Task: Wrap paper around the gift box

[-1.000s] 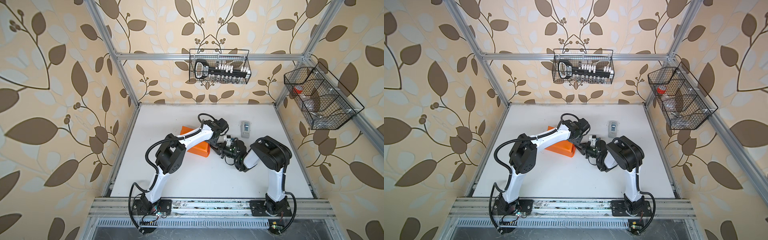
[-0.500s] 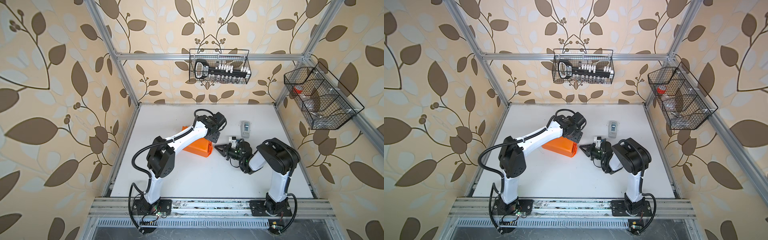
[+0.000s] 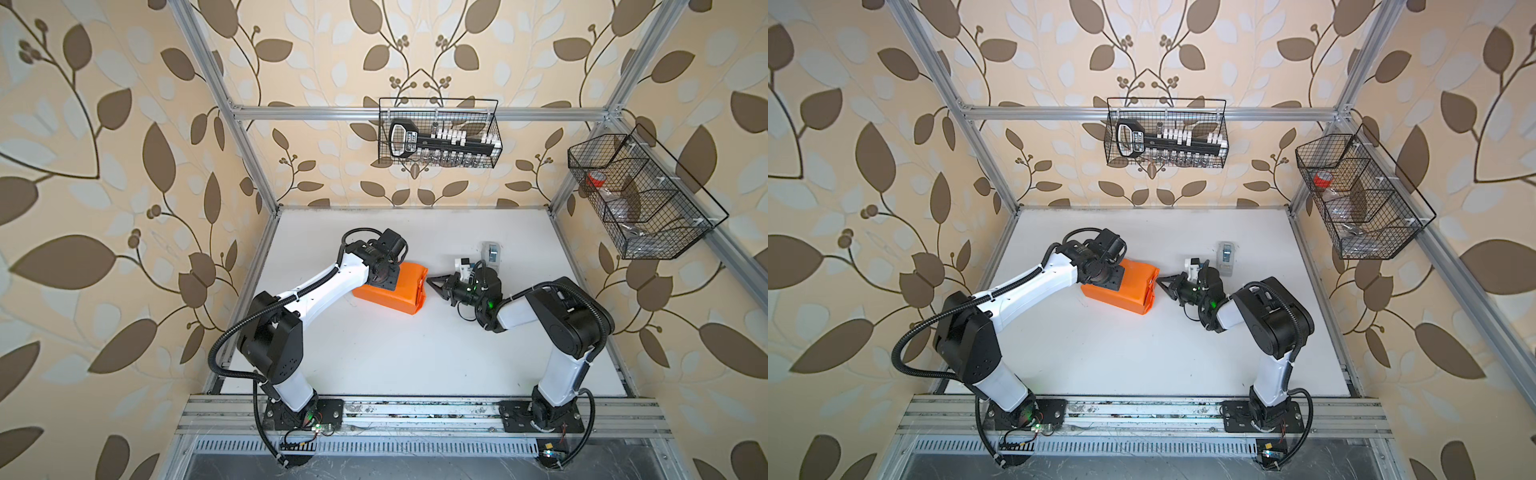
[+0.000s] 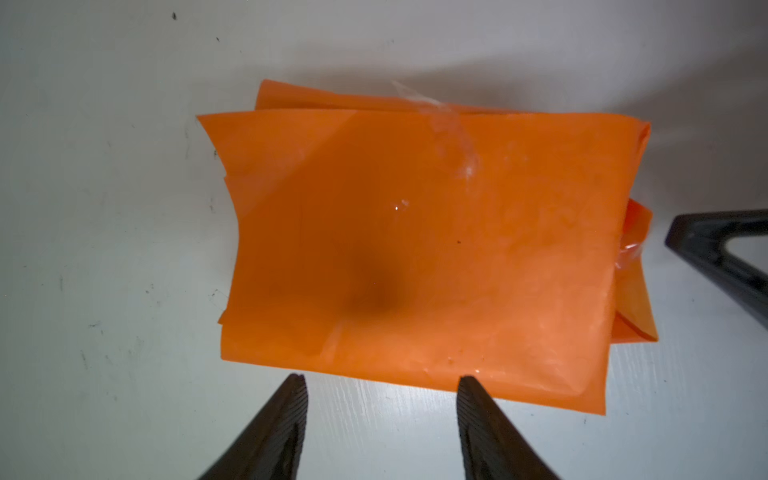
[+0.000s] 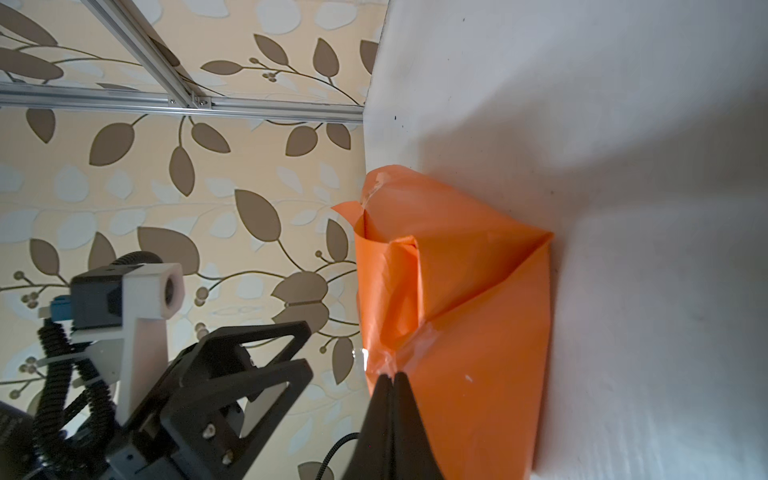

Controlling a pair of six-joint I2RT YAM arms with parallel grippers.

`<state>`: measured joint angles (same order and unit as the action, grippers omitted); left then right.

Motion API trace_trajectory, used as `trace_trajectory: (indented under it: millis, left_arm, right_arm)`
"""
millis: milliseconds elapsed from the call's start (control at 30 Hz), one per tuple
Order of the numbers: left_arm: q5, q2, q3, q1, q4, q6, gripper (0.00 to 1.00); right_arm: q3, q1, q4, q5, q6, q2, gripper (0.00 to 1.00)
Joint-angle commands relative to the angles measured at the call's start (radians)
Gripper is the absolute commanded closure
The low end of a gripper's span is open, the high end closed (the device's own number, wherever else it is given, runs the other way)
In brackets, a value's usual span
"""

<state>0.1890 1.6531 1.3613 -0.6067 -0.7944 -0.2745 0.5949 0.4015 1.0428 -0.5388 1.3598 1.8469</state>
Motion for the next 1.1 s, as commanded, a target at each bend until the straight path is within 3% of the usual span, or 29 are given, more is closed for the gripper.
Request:
trace_trajectory:
  millis: [0,433,1067]
  left_arm:
    - [-0.037,0.008,0.001,-0.005,0.086,-0.029,0.41]
    - [-0.039,0.069,0.043,0.0,0.103,-0.015,0.44]
    - [-0.08,0.086,0.028,0.0,0.108,-0.02,0.45]
  right_arm:
    - [0.039,-0.004,-0.099,0.009,-0.037,-0.027,1.0]
    - [0.079,-0.008,-0.211,0.036,-0.095,-0.028,1.0]
    - [0.19,0.06,-0.219,0.051,-0.067,0.05,1.0]
